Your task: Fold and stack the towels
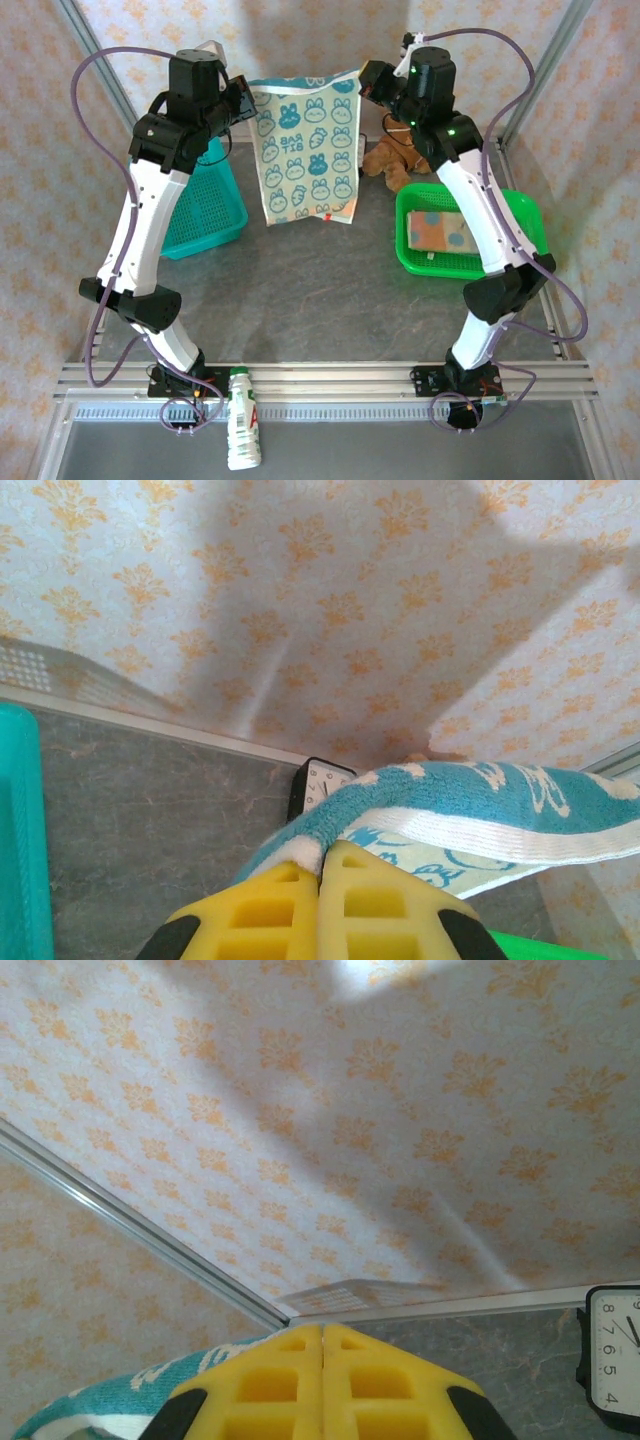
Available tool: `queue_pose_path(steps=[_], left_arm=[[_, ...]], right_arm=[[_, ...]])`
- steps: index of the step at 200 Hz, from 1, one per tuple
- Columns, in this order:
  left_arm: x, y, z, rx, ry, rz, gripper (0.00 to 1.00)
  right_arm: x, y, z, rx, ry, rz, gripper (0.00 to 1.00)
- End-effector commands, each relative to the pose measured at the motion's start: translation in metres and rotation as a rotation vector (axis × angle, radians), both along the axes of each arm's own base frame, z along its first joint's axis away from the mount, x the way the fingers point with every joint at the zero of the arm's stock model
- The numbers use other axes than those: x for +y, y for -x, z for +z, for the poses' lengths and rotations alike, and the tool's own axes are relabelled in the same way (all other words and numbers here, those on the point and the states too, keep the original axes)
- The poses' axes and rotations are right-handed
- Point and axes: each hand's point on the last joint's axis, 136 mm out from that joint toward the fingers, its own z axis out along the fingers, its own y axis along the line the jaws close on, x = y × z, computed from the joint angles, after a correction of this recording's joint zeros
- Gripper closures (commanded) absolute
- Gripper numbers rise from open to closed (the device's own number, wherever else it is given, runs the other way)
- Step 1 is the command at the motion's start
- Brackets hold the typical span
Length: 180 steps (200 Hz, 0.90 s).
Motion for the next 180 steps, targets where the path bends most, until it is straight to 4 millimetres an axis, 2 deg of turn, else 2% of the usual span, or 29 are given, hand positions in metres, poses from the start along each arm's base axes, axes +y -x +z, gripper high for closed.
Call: queue_pose_path(steps=[1,36,64,103,152,180], left_arm=[[0.008,0.020,0.021,-0.037,0.027,0.003,1.00],[0.006,0.045,0.037,-0.071,0.065,-0.024,1.00],[0.009,0.074,0.053,-0.114,0.052,-0.013,1.00],[0.005,0.112,0.068,-0.169,0.055,-0.031,1.00],[-0.004,0.141,0.064,-0.174,0.107,-0.069,1.00],[-0.001,0.143,0.044,-0.116,0.118,-0.040,1.00]], right_arm=[[0.000,0.020,0.033,-0.081,-0.019,0.056,1.00],[-0.004,0.045,0.046,-0.111,-0.029,0.076,1.00],[-0.006,0.072,0.057,-0.140,-0.029,0.088,1.00],[-0.010,0.109,0.060,-0.161,0.029,0.049,1.00],[-0.025,0.144,0.062,-0.175,0.001,0.039,1.00],[-0.031,0.142,0.045,-0.135,0.007,0.006,1.00]])
